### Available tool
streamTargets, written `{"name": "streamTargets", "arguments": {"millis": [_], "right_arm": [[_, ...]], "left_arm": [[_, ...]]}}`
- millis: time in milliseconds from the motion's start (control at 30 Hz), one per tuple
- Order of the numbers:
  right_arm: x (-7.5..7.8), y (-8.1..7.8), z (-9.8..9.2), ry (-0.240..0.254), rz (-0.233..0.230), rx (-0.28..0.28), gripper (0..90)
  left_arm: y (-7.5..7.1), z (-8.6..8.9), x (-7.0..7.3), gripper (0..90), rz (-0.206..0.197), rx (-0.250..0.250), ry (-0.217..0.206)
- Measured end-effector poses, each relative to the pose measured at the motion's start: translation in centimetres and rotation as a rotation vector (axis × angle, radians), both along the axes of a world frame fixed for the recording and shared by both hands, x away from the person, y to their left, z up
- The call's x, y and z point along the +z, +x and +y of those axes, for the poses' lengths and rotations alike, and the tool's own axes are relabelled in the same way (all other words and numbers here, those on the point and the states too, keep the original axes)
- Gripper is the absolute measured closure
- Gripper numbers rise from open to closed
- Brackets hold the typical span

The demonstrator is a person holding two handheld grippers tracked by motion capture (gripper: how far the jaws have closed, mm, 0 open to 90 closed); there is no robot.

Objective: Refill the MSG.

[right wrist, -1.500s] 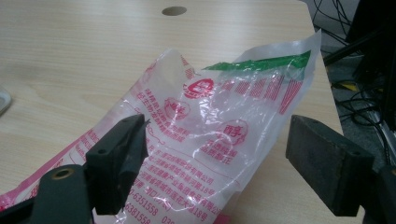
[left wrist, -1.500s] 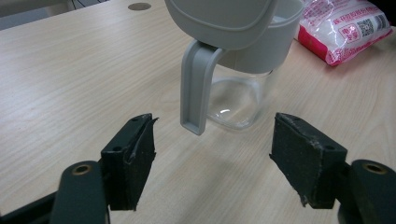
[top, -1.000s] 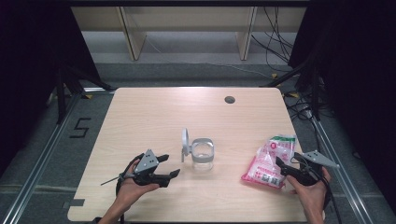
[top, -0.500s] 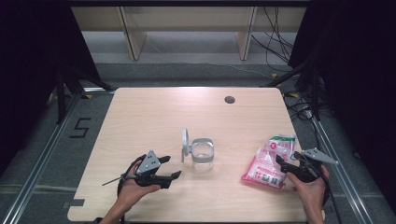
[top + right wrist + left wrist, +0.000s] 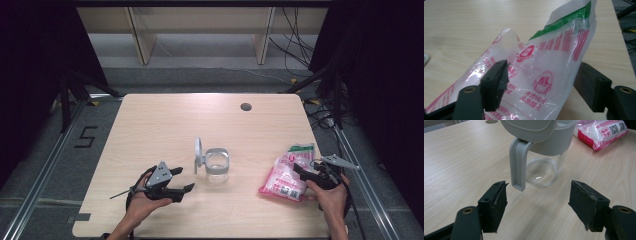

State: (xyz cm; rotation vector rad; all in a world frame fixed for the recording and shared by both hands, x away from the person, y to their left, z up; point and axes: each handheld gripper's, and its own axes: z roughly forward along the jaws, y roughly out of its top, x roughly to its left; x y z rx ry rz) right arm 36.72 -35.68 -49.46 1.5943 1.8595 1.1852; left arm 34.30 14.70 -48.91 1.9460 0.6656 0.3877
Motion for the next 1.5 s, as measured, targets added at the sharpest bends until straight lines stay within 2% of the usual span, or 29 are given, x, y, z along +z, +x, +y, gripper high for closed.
{"name": "streamTargets", "arguments": {"millis": [33,67,100,133,200,233,267,300,333,367,400,433,500,533,633,667,733,767,800,867,933,1000,1033,1100,1167,1200,1300,1333,1500], "right_arm": [[-0.12,0.11,0.04,0.007,-0.010,0.007,36.6],[-0.11,0.25,-0.19,-0.016,-0.018,0.031,38.7],[-0.10,0.28,-0.17,-0.008,-0.011,0.039,40.7],[0.00,0.16,0.12,0.026,0.006,0.020,42.8],[-0.05,0.29,0.01,0.019,-0.001,0.030,43.9],[-0.11,0.36,-0.01,0.011,-0.003,0.031,45.5],[-0.10,0.36,0.03,0.015,0.011,0.028,47.4],[-0.17,0.54,-0.19,-0.002,-0.007,0.049,48.6],[-0.18,0.57,-0.17,-0.002,-0.004,0.049,49.7],[-0.06,0.37,0.20,0.039,0.029,0.033,52.1],[-0.06,0.37,0.20,0.039,0.029,0.033,52.1],[-0.12,0.43,0.18,0.017,0.033,0.028,53.1],[-0.13,0.43,0.16,0.017,0.034,0.029,53.2],[-0.22,0.61,-0.11,0.007,0.023,0.057,53.2],[-0.29,0.70,-0.29,-0.016,0.032,0.044,53.3],[-0.17,0.50,0.14,0.030,0.053,0.021,57.3],[-0.23,0.53,0.21,0.037,0.044,0.022,59.3],[-0.14,0.45,0.18,0.010,0.055,0.017,62.9],[-0.13,0.52,0.32,0.007,0.050,0.019,67.1],[-0.27,0.64,0.35,-0.004,0.035,0.020,68.9],[-0.17,0.63,0.34,-0.025,0.044,0.017,74.1],[-0.06,0.60,0.23,-0.010,0.035,0.019,81.4],[-0.05,0.62,0.09,-0.028,0.035,0.017,83.1],[-0.06,0.64,0.00,-0.031,0.030,0.014,87.0],[0.03,0.58,0.02,-0.027,0.030,0.016,87.9],[0.07,0.73,-0.08,-0.063,0.004,0.040,89.7],[0.20,0.68,0.07,-0.064,-0.002,0.049,90.0],[0.39,0.49,0.41,-0.054,0.023,0.030,90.0],[0.52,0.41,0.67,-0.029,0.003,0.039,90.0]], "left_arm": [[0.00,0.00,0.01,29.8,-0.001,-0.001,0.001],[-0.01,-0.01,0.00,29.8,0.000,0.000,-0.001],[0.00,-0.02,-0.01,29.8,0.000,-0.001,0.000],[0.00,-0.02,-0.01,29.8,0.000,-0.001,-0.001],[-0.01,-0.02,-0.01,29.8,0.000,-0.001,-0.001],[-0.12,-0.10,-0.04,29.8,0.015,0.010,-0.012],[-0.12,-0.10,-0.04,29.8,0.015,0.012,-0.013],[-0.13,-0.10,-0.04,29.8,0.015,0.012,-0.013],[-0.12,-0.10,-0.05,29.8,0.015,0.012,-0.013],[-0.02,-0.02,-0.01,29.8,0.001,0.000,-0.003],[-0.02,-0.02,-0.01,29.8,0.001,0.000,-0.003],[-0.08,-0.05,-0.03,29.8,0.008,0.004,-0.008],[-0.14,-0.09,-0.04,29.8,0.017,0.008,-0.016],[-0.14,-0.12,-0.06,29.8,0.016,0.009,-0.019],[-0.14,-0.13,-0.06,29.8,0.017,0.008,-0.018],[-0.14,-0.13,-0.06,29.9,0.017,0.006,-0.018],[-0.15,-0.11,-0.05,30.0,0.017,0.006,-0.013],[-0.15,-0.11,-0.04,30.1,0.015,0.006,-0.009],[-0.16,-0.13,-0.05,30.1,0.018,0.005,-0.014],[-0.16,-0.13,-0.04,30.0,0.016,0.005,-0.012],[-0.13,-0.12,-0.04,30.0,0.012,0.001,-0.011],[-0.15,-0.13,-0.05,30.0,0.015,0.003,-0.013],[-0.15,-0.13,-0.05,30.0,0.015,0.003,-0.013],[-0.16,-0.13,-0.04,30.0,0.016,0.004,-0.014],[-0.17,-0.11,-0.02,30.0,0.014,0.002,-0.012],[-0.17,-0.11,-0.02,30.0,0.013,0.002,-0.012],[-0.13,-0.08,0.01,30.0,0.005,-0.005,-0.006],[-0.09,-0.04,0.05,30.0,-0.003,-0.012,-0.002],[-0.13,-0.04,0.10,30.0,-0.004,-0.008,-0.002]]}}
